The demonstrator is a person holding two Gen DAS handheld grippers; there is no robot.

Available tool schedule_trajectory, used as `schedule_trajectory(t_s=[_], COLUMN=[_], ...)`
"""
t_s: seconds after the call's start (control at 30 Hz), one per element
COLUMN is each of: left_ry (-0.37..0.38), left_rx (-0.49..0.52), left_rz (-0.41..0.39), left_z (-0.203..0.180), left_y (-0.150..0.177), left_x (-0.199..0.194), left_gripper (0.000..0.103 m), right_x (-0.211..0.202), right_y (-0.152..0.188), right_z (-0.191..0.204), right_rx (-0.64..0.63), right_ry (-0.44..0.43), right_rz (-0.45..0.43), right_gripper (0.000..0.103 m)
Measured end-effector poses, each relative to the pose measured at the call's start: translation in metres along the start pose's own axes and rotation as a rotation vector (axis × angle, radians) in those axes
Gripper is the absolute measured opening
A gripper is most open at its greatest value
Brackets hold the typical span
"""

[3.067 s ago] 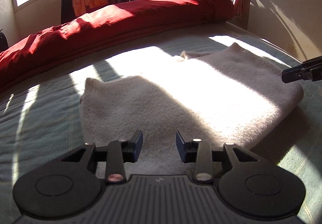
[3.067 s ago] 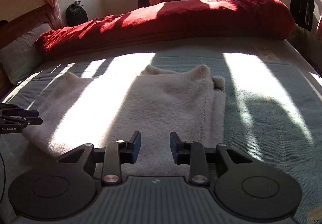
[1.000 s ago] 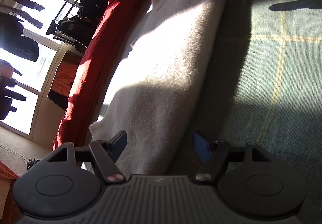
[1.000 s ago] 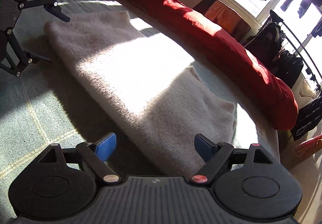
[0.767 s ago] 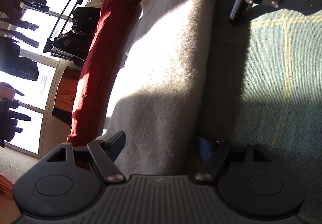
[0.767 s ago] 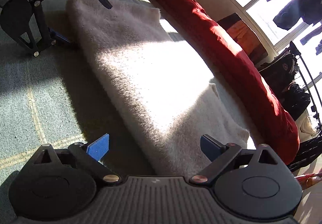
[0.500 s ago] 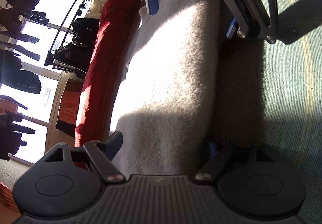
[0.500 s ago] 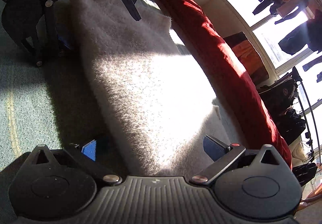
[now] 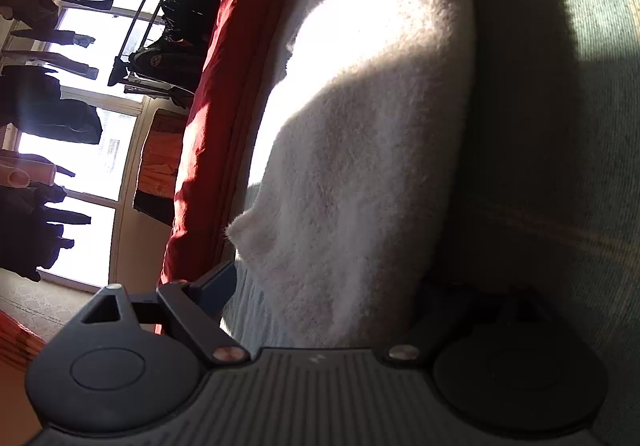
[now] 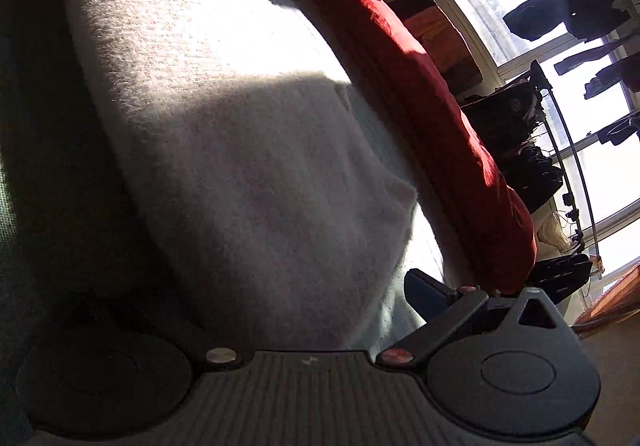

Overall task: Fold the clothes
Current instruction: 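Roll both tools and lower them to the folded sweater's side edge, then close both tools on the sweater's side edge, then lift the gripped side edge with both tools and fold it over the sweater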

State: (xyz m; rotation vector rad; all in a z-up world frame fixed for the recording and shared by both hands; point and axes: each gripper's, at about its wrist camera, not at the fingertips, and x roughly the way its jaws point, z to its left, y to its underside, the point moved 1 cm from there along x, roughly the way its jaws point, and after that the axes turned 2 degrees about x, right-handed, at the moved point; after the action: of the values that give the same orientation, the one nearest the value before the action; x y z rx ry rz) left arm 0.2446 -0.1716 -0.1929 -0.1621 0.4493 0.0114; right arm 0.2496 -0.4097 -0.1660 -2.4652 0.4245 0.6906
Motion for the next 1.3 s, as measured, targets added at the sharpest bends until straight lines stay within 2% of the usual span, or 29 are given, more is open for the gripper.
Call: schedule_trajectory(t_s=[0.1,0.2,0.3,0.4,0.57,0.7,0.77,0.8,0.83,0.87,0.93,1.03,1.13,1.3], left_ry=[-0.003,-0.001,0.006,0.008,0.001,0.011,0.033,0.050,0.070,0.078,0.076,0.064,0.060,0.065], left_rx=[0.007,-0.005,-0.014,-0.034,-0.060,-0.022,-0.002,0.006,0.008,0.008,0.020,0.011,-0.008,-0.025], left_rz=[-0.036,-0.061,-0.070,-0.073,-0.047,-0.062,-0.062,-0.056,-0.048,-0.047,-0.052,-0.058,-0.060,-0.069], left_z=[0.000,0.003,0.006,0.009,0.011,0.006,0.004,0.003,0.002,0.001,-0.001,0.003,0.012,0.028], left_y=[-0.018,-0.035,-0.042,-0.031,-0.010,-0.026,-0.035,-0.038,-0.039,-0.039,-0.036,-0.034,-0.035,-0.035], left_x=[0.006,0.016,0.024,0.022,0.018,0.023,0.028,0.031,0.033,0.033,0.031,0.025,0.022,0.007], left_gripper=[0.089,0.089,0.089,0.089,0.088,0.080,0.061,0.055,0.043,0.036,0.030,0.025,0.023,0.021], right_x=[0.000,0.005,0.014,0.015,0.012,0.017,0.023,0.025,0.028,0.030,0.031,0.024,0.017,0.001], right_y=[-0.017,-0.043,-0.059,-0.054,-0.016,-0.018,-0.032,-0.037,-0.041,-0.042,-0.043,-0.043,-0.046,-0.055], right_z=[0.011,0.022,0.029,0.019,-0.002,-0.004,0.005,0.007,0.009,0.009,0.009,0.009,0.002,-0.017], right_rx=[-0.031,-0.047,-0.067,-0.033,-0.011,-0.005,-0.046,-0.050,-0.054,-0.052,-0.047,-0.056,-0.035,0.029], right_ry=[0.015,-0.005,-0.013,-0.034,0.010,0.009,0.019,0.006,-0.011,-0.032,-0.074,-0.099,-0.117,-0.161], right_rz=[-0.061,-0.112,-0.132,-0.129,-0.067,-0.079,-0.093,-0.091,-0.084,-0.075,-0.063,-0.062,-0.057,-0.056], right_gripper=[0.103,0.103,0.103,0.103,0.103,0.100,0.094,0.087,0.080,0.076,0.055,0.037,0.032,0.030])
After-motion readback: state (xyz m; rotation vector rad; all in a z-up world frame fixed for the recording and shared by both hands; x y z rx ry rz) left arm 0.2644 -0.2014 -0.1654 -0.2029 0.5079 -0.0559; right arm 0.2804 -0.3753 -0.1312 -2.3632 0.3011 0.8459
